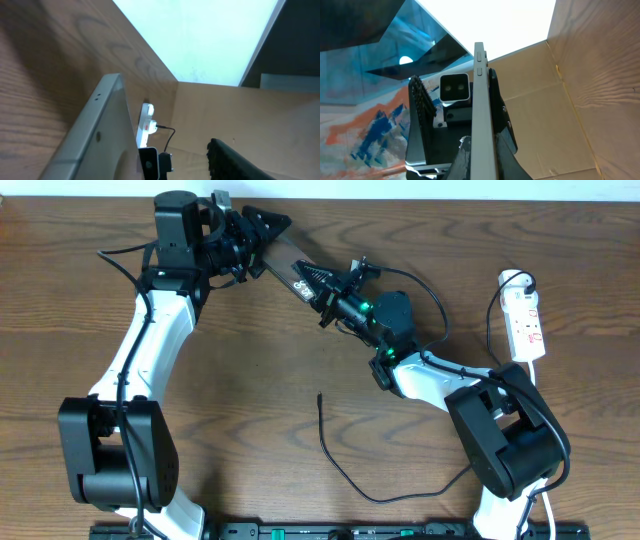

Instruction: Plug charger to phone and switch on socket

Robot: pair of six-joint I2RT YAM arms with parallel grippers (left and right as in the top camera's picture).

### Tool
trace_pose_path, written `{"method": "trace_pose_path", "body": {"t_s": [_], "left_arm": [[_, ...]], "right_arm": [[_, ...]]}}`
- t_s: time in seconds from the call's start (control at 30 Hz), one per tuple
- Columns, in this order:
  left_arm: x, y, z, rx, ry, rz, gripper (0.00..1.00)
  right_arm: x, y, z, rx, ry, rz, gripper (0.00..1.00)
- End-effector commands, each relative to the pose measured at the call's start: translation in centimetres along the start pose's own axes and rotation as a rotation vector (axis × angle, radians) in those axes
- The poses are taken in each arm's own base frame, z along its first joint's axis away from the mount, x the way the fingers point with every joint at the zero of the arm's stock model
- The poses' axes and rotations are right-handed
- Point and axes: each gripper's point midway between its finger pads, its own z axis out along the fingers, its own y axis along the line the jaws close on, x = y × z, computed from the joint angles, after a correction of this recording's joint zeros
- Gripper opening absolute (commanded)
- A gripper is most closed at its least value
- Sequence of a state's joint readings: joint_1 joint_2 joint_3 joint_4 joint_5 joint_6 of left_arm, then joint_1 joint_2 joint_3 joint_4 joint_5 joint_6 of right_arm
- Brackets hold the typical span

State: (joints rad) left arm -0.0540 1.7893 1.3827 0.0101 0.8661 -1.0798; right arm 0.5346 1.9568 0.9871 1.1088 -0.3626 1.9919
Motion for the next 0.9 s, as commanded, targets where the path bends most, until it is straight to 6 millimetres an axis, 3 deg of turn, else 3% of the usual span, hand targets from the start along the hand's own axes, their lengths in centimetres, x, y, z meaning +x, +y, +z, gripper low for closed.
{"method": "trace_pose_path", "body": {"t_s": [0.0, 0.07, 0.3, 0.33, 0.37, 0.43, 0.63, 0.87], "left_arm": [[-0.3, -1.0, -0.4, 0.016, -0.014, 0.017, 0.32], [-0.3, -1.0, -0.4, 0.016, -0.015, 0.018, 0.10], [-0.3, -1.0, -0.4, 0.015, -0.017, 0.026, 0.07], [-0.3, -1.0, -0.4, 0.015, -0.017, 0.029, 0.07], [-0.3, -1.0, -0.4, 0.015, -0.017, 0.030, 0.08], [-0.4, -1.0, -0.5, 0.015, -0.019, 0.029, 0.07], [-2.1, -0.5, -2.2, 0.027, -0.039, 0.016, 0.07], [-4.9, 0.1, -7.2, 0.099, -0.018, 0.021, 0.07]], "right_arm": [[0.3, 1.4, 0.3, -0.038, -0.004, 0.001, 0.02], [0.3, 1.4, 0.3, -0.038, -0.005, 0.001, 0.02], [0.3, 1.3, 0.3, -0.038, -0.005, 0.001, 0.04], [0.3, 1.4, 0.3, -0.038, -0.005, 0.001, 0.37], [0.3, 1.4, 0.3, -0.038, -0.004, 0.001, 0.50], [0.1, 1.4, 0.3, -0.040, -0.008, 0.000, 0.99], [-1.4, 3.5, -0.6, -0.090, -0.004, -0.039, 0.99], [-2.6, 3.8, -2.6, -0.031, 0.123, -0.247, 0.99]]}}
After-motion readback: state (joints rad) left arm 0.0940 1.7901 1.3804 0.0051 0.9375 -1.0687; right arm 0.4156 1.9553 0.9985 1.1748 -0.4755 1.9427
